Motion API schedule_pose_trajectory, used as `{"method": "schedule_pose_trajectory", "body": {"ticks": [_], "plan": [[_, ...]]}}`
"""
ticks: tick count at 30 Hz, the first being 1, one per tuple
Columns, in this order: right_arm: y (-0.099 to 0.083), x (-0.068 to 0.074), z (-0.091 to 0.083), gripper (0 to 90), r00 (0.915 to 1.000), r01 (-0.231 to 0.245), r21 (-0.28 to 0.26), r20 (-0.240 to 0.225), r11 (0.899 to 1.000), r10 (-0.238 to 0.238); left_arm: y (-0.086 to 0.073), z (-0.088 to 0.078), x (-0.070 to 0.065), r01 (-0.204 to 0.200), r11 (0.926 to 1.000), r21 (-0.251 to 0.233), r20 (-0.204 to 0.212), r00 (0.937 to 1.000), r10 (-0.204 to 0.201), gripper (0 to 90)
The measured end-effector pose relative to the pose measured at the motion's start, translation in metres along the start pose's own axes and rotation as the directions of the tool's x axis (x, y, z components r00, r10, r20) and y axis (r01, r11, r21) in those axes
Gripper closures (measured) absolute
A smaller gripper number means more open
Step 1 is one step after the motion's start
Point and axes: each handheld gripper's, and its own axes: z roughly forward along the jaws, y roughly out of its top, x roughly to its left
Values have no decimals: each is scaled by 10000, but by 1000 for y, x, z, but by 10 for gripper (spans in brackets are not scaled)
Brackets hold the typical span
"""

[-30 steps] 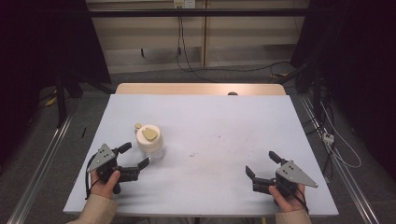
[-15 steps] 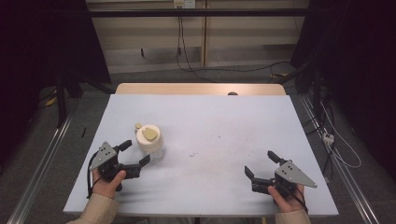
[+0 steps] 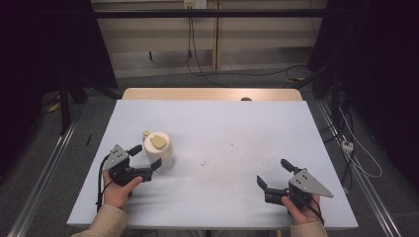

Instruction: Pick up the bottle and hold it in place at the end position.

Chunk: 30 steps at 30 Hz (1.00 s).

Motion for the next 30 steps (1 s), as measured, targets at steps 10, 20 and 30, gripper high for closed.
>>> {"method": "schedule_pose_trajectory", "body": {"ticks": [10, 20, 30], "plan": [[0, 0, -1, 20, 10000, -5, -21, 30, 10000, 5, 3, 6, 0, -46, 9998, 203, 3, 10000, 46, 55], [0, 0, 1, 21, 10000, 5, 15, 5, 10000, -5, 2, 15, 0, 14, 9995, 322, 67, 10000, -16, 51], [-1, 1, 1, 23, 10000, 21, 45, 29, 10000, -21, 1, 26, -1, 107, 9985, 531, 35, 9999, -109, 46]]}}
